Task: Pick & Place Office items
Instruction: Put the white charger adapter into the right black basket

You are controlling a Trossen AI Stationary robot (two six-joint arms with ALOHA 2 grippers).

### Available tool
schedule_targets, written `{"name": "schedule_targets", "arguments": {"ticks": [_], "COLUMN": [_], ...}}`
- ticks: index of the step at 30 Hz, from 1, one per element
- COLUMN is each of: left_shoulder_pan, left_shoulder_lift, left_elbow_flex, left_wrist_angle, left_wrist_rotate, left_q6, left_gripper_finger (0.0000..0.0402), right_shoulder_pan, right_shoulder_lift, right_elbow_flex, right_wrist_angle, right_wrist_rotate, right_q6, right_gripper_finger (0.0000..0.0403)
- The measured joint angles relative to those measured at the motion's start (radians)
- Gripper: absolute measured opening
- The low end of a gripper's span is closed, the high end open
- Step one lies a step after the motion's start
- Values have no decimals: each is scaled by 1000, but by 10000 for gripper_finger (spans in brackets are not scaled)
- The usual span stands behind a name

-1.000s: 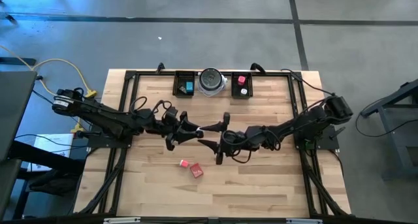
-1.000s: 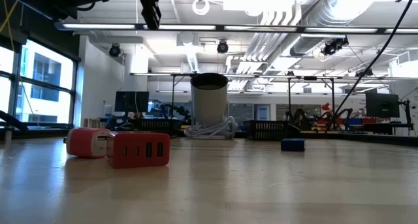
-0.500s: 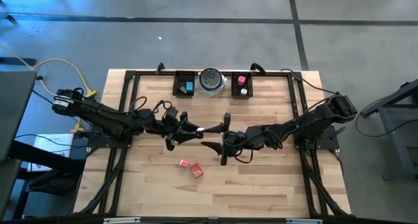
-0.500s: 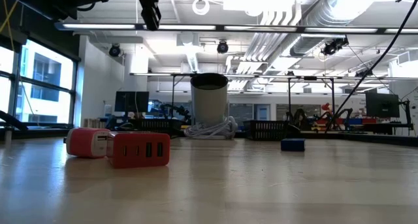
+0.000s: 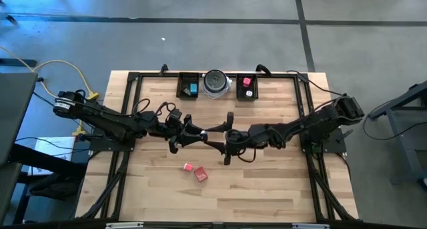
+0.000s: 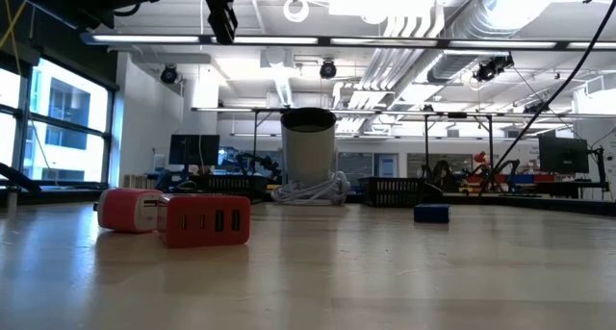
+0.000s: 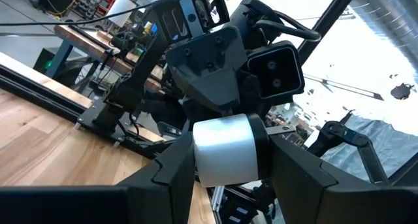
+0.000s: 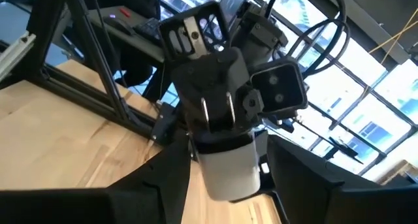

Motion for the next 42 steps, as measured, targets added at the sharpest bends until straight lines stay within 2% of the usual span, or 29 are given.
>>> {"name": "schedule_targets", "arguments": {"ticks": [20,23,29,42], "left_shoulder_pan": [0,0,-1,-1], "left_shoulder_lift": [0,0,0,0], "left_elbow_flex": [1,1,1,0], "left_wrist_angle": [1,2,2,2], "left_wrist_rotate": [-2,-1,0,0], "left_q6": [-7,-7,-24,-25], "left_gripper_finger": [156,156,156,156], "right_shoulder_pan": [-40,-40,-47,-57], "right_shoulder_lift": [11,11,11,11], "right_elbow_flex": [0,0,0,0], "right_wrist_angle": [22,23,21,22], "right_wrist_rotate": [-97,-100,-128,-165], "right_q6": [49,49,39,68], "right_gripper_finger": [188,174,116,116]}}
